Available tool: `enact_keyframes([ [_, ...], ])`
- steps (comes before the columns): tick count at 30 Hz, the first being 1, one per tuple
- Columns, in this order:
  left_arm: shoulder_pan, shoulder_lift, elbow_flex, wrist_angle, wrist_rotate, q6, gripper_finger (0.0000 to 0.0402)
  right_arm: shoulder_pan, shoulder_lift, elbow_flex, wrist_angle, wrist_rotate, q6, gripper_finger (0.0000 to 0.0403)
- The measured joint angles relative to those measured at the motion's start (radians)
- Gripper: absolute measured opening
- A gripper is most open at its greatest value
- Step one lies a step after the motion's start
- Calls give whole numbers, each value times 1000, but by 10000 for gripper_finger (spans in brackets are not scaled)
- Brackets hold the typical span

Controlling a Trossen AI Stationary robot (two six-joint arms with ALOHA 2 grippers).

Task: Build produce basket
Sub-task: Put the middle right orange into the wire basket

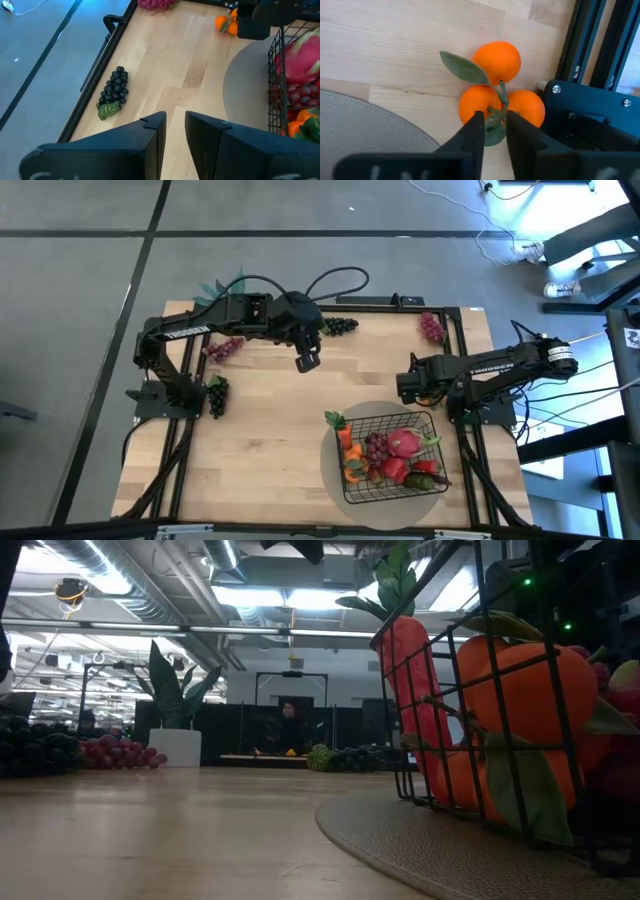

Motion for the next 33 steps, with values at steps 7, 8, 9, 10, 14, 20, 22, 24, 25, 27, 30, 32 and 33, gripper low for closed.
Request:
enact_keyframes([
  [7,0,0,0,0,0,3,60,0,0,0,0,2,-9,23],
  [8,0,0,0,0,0,3,60,0,0,0,2,4,-25,15],
  [9,0,0,0,0,0,3,60,0,0,0,10,4,-41,9],
  [10,0,0,0,0,0,3,60,0,0,0,21,4,-57,6],
  [14,0,0,0,0,0,3,60,0,0,3,26,3,-102,4],
  [20,0,0,0,0,0,3,60,0,-1,120,-60,27,-162,2],
  [22,0,0,0,-1,0,8,60,1,-1,180,-103,45,-188,2],
  [24,0,0,0,-1,0,31,60,9,-1,242,-156,50,-214,1],
  [25,0,0,0,-1,0,42,60,15,-1,277,-176,53,-231,1],
  [27,0,0,0,-1,0,66,60,27,-1,341,-200,53,-253,1],
  [30,0,0,0,-1,0,113,60,59,-1,431,-217,53,-300,1],
  [32,0,0,0,-1,0,135,60,92,-1,490,-216,51,-328,0],
  [33,0,0,0,-1,0,140,60,109,-1,518,-216,48,-338,0],
])
